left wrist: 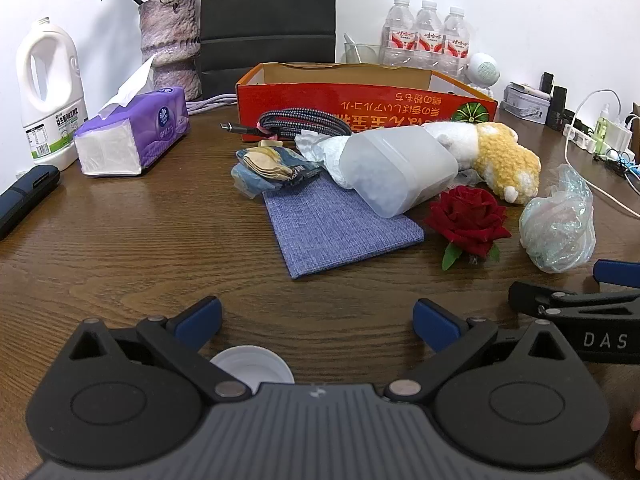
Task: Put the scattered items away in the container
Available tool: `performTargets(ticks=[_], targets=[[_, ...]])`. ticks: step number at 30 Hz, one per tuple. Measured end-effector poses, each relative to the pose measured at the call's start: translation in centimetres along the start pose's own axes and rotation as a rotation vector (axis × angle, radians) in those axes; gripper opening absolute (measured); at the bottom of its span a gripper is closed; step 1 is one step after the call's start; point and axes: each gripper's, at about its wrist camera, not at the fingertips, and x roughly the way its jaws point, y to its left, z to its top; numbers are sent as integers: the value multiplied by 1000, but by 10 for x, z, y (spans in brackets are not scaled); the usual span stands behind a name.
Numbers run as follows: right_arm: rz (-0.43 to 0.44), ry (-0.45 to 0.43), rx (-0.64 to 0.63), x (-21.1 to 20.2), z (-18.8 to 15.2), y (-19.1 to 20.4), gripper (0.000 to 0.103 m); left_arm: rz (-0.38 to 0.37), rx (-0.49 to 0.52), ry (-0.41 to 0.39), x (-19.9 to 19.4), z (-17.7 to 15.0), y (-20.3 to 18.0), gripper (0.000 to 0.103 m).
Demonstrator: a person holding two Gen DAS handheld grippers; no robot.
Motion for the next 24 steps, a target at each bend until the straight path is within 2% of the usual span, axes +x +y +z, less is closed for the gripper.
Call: performTargets(ticks=[24], targets=[[-1,4,-5,1,1,-1,103,6,0,3,3,1,0,103]])
